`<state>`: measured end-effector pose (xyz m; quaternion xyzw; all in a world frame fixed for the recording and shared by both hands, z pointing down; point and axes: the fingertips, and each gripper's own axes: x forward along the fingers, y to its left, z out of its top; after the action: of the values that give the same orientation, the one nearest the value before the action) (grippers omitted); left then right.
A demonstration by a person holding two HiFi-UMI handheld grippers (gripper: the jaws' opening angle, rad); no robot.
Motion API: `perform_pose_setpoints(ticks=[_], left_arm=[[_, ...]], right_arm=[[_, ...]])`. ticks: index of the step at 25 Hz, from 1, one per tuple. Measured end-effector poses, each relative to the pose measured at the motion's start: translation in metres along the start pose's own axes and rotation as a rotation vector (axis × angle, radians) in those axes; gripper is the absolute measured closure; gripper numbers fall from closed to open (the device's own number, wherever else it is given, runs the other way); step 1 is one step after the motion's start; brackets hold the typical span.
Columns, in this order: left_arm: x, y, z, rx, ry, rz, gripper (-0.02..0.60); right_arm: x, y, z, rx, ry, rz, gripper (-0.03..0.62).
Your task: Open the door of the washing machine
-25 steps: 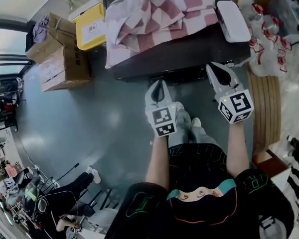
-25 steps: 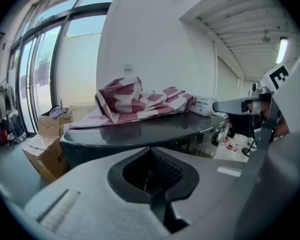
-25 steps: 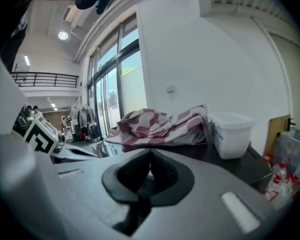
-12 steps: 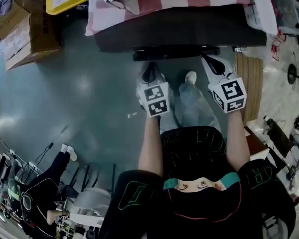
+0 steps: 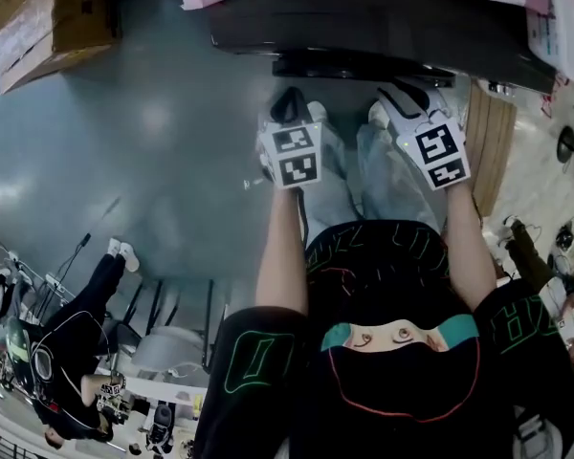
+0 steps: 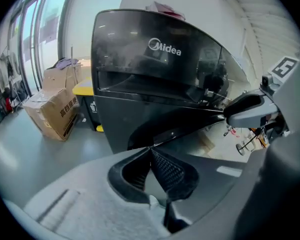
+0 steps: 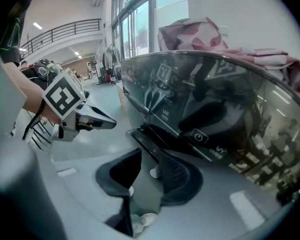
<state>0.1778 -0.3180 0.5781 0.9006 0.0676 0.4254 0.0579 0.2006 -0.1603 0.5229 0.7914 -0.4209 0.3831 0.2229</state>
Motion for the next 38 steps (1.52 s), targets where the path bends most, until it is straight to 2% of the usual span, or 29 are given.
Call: perform_pose_setpoints(ticks=[4, 7, 10, 13, 16, 19, 21, 22, 26, 27, 29, 31, 35, 38], left_arm=[[0.003, 0.010, -0.010, 0.056, 0.024, 0.009, 0.554], [0.014, 0.005, -0.013, 0.118, 0.064, -0.052, 0.412], [0.034, 0.000, -0.021, 0.247, 0.124, -0.108, 0.358], [0.052, 0.001, -0.014, 0.424, 0.146, -0.101, 0.350], [0.062, -0.011, -0.009, 0.608, 0.151, -0.148, 0.348], [0.070, -0.013, -0.022, 0.725, 0.176, -0.188, 0.351], [0.075, -0.013, -0.031, 0.776, 0.177, -0.188, 0.380], [0.077, -0.012, -0.032, 0.784, 0.161, -0.180, 0.415], [0.077, -0.012, -0.033, 0.763, 0.136, -0.176, 0.419], [0.078, -0.012, -0.033, 0.757, 0.132, -0.174, 0.419], [0.078, -0.012, -0.032, 0.744, 0.122, -0.160, 0.419], [0.077, -0.014, -0.032, 0.740, 0.117, -0.149, 0.419], [0.080, -0.015, -0.035, 0.733, 0.147, -0.144, 0.417], [0.078, -0.010, -0.036, 0.730, 0.146, -0.127, 0.417]], right_arm=[[-0.003, 0.003, -0.001, -0.070, 0.028, -0.040, 0.472], [-0.004, 0.000, -0.004, -0.128, 0.062, -0.063, 0.447], [0.000, -0.001, -0.011, -0.174, 0.107, -0.074, 0.418], [0.006, -0.003, -0.013, -0.239, 0.152, -0.091, 0.414], [0.003, -0.004, -0.017, -0.327, 0.194, -0.107, 0.414], [0.004, -0.006, -0.017, -0.390, 0.221, -0.128, 0.413], [0.008, -0.009, -0.018, -0.441, 0.249, -0.132, 0.413], [0.011, -0.010, -0.020, -0.464, 0.265, -0.130, 0.413], [0.012, -0.008, -0.024, -0.472, 0.295, -0.082, 0.417], [0.011, -0.009, -0.024, -0.477, 0.298, -0.072, 0.440], [0.011, -0.011, -0.023, -0.518, 0.303, -0.073, 0.476], [0.011, -0.012, -0.023, -0.546, 0.316, -0.092, 0.479], [0.015, -0.012, -0.024, -0.532, 0.329, -0.107, 0.479], [0.017, -0.010, -0.020, -0.494, 0.300, -0.106, 0.479]])
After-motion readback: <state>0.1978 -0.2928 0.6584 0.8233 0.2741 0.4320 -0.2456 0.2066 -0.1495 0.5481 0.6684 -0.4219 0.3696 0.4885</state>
